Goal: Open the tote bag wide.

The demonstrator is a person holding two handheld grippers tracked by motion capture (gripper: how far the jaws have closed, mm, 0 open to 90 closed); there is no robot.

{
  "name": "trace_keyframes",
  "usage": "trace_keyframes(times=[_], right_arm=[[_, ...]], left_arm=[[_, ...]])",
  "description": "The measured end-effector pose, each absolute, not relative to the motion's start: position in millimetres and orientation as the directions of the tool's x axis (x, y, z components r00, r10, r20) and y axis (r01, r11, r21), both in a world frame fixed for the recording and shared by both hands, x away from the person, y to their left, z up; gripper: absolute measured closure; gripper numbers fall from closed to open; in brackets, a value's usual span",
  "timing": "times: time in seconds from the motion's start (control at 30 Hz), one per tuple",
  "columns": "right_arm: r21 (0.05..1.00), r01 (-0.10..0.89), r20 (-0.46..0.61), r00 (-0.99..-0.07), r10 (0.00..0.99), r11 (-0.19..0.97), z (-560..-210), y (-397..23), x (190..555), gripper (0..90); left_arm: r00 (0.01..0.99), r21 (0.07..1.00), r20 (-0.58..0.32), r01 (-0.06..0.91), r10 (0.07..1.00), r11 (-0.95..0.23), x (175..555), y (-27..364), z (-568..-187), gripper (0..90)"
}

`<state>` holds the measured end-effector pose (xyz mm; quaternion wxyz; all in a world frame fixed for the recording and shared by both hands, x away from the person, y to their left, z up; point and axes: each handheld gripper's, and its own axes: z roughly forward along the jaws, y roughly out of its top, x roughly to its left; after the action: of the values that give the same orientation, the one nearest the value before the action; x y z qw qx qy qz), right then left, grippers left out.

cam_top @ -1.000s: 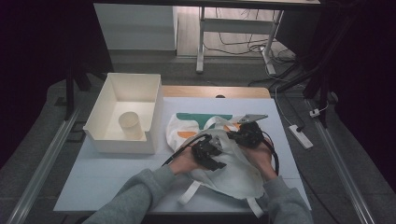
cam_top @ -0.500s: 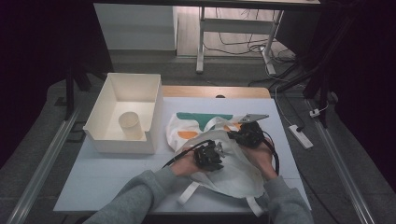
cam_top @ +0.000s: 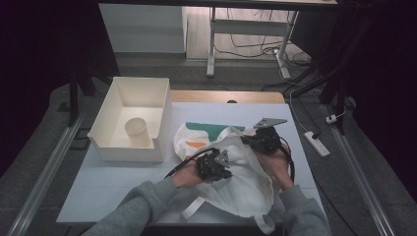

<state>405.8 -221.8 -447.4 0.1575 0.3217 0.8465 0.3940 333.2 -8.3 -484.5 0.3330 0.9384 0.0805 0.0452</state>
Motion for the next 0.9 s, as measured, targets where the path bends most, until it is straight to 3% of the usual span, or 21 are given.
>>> trace_keyframes(times=[0.47, 0.9], right_arm=[[0.780, 0.407, -0.071, -0.697, 0.713, 0.475, -439, -217, 423, 88.0], [0.756, 0.466, -0.080, -0.633, 0.770, 0.461, -461, -229, 458, 88.1]], left_arm=[[0.982, 0.665, 0.039, 0.112, 0.185, -0.738, 320, 9, -474, 88.9], [0.983, 0.661, 0.017, 0.128, 0.185, -0.739, 326, 12, -478, 88.9]])
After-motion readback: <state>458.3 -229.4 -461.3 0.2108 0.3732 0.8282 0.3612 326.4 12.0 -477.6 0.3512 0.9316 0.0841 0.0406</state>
